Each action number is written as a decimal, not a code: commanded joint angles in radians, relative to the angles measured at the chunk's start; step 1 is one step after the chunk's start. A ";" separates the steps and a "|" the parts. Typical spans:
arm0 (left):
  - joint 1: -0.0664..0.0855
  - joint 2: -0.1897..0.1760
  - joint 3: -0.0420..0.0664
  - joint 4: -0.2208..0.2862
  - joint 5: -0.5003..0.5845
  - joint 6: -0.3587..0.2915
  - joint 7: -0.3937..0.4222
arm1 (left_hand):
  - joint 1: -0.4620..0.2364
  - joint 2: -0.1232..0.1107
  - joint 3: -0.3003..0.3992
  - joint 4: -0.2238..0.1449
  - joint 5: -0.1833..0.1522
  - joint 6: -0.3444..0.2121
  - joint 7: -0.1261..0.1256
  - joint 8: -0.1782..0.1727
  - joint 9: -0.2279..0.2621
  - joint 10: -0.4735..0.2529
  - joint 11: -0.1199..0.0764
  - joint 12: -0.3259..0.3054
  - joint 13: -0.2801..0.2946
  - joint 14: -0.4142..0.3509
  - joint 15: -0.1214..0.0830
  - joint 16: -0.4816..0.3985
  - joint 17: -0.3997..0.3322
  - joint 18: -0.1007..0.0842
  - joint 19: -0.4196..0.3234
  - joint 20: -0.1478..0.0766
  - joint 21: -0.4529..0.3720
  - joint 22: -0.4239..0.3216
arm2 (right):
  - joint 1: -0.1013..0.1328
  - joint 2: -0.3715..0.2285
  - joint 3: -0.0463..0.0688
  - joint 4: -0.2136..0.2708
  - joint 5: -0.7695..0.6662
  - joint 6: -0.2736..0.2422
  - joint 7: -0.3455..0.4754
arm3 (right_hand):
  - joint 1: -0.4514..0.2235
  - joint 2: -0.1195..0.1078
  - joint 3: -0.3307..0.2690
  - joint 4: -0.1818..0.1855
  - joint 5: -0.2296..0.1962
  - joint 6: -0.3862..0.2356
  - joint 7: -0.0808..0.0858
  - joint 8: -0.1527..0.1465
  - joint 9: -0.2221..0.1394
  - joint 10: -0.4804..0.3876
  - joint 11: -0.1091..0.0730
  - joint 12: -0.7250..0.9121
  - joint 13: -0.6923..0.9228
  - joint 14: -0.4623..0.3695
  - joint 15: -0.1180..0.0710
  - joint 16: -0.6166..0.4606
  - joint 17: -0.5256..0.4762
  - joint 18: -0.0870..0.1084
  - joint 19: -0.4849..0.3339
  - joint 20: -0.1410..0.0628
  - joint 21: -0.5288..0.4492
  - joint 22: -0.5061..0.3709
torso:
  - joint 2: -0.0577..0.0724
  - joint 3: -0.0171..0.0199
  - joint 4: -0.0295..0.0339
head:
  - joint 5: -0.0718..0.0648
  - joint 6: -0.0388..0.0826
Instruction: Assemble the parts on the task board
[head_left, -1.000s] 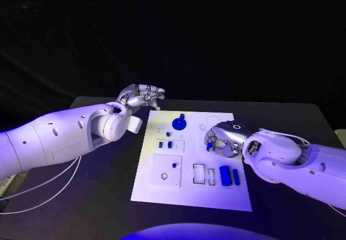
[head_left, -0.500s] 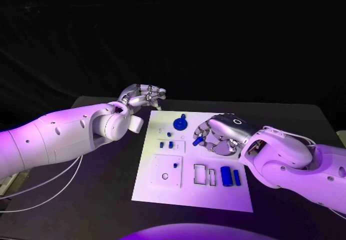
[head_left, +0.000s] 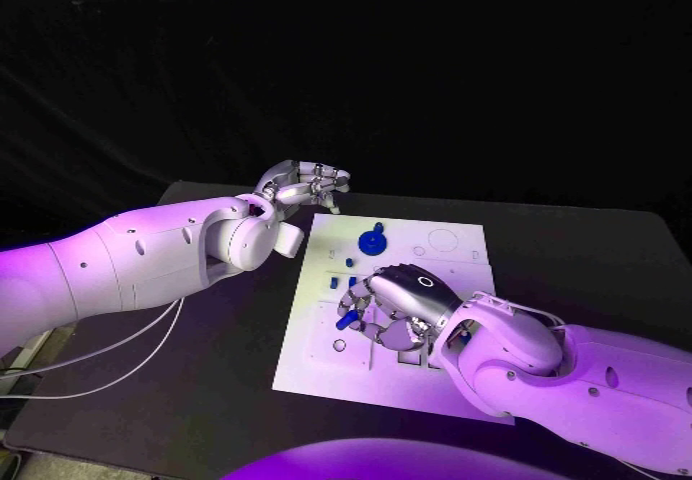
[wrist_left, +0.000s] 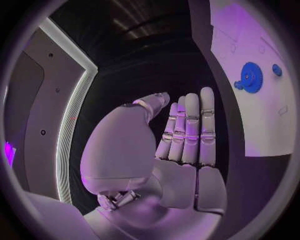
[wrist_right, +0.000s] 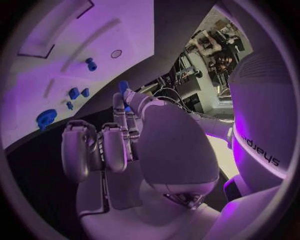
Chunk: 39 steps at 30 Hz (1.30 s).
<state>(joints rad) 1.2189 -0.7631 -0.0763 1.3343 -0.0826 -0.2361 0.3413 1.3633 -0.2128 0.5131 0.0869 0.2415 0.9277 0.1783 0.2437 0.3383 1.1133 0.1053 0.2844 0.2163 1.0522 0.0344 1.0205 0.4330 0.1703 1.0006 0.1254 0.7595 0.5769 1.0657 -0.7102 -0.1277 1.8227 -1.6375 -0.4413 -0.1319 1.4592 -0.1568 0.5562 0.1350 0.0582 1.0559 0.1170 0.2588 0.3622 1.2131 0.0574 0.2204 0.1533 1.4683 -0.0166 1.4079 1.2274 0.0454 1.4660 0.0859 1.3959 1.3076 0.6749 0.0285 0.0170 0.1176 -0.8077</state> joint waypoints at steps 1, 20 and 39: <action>0.001 0.006 0.001 -0.001 0.007 0.019 0.004 | 0.002 0.008 -0.002 0.005 0.004 -0.003 0.003 -0.005 -0.001 -0.006 0.002 0.007 0.001 -0.003 0.003 -0.001 -0.001 0.012 0.001 0.004 -0.003 -0.001 | -0.015 0.021 -0.004 -0.023 -0.024 0.009 0.028 | -0.006 0.000 0.000 -0.007 0.005 0.003 0.007 0.013 0.030 -0.001 -0.002 -0.005 0.001 0.037 -0.004 0.005 -0.002 -0.007 0.033 -0.003 -0.003 0.195 | 0.000 -0.0014 0.0004 | 0.006 -0.004; 0.001 0.008 0.001 0.000 0.007 0.024 0.001 | 0.002 0.008 -0.002 0.006 0.004 -0.004 0.003 -0.005 -0.001 -0.007 0.002 0.007 0.001 -0.003 0.003 -0.001 -0.001 0.012 0.001 0.004 -0.004 -0.001 | -0.049 0.073 -0.018 -0.107 -0.088 0.086 -0.003 | -0.016 -0.003 0.003 -0.011 0.007 -0.002 0.009 0.012 0.033 -0.004 0.000 -0.009 0.002 0.037 -0.003 0.005 -0.003 -0.007 0.032 -0.002 -0.007 0.194 | 0.000 0.0006 -0.0008 | 0.014 -0.014; 0.001 0.006 0.001 0.002 0.007 0.022 0.003 | 0.002 0.008 -0.002 0.006 0.004 -0.004 0.003 -0.005 -0.001 -0.007 0.002 0.007 0.001 -0.003 0.003 -0.001 -0.001 0.012 0.001 0.004 -0.004 -0.001 | -0.057 0.095 -0.021 -0.124 -0.131 0.121 -0.034 | -0.020 -0.002 0.005 -0.012 0.007 -0.003 0.009 0.012 0.034 -0.003 0.000 -0.009 0.002 0.037 -0.002 0.006 -0.001 -0.007 0.032 -0.002 -0.006 0.195 | 0.000 0.0002 0.0001 | 0.014 -0.014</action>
<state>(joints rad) 1.2191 -0.7583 -0.0764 1.3336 -0.0817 -0.2290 0.3383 1.3633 -0.2128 0.5131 0.0869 0.2414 0.9277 0.1783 0.2437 0.3385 1.1133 0.1054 0.2895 0.2163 1.0522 0.0344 1.0205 0.4332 0.1702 1.0006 0.1254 0.7598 0.5770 1.0110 -0.6171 -0.1474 1.6997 -1.7357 -0.3561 -0.1478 1.4471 -0.1611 0.5630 0.1279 0.0618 1.0510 0.1218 0.2596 0.3623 1.2148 0.0594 0.2153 0.1548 1.4683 -0.0164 1.4078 1.2255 0.0455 1.4659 0.0860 1.3920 1.3081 0.6745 0.0284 0.0169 0.1319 -0.8222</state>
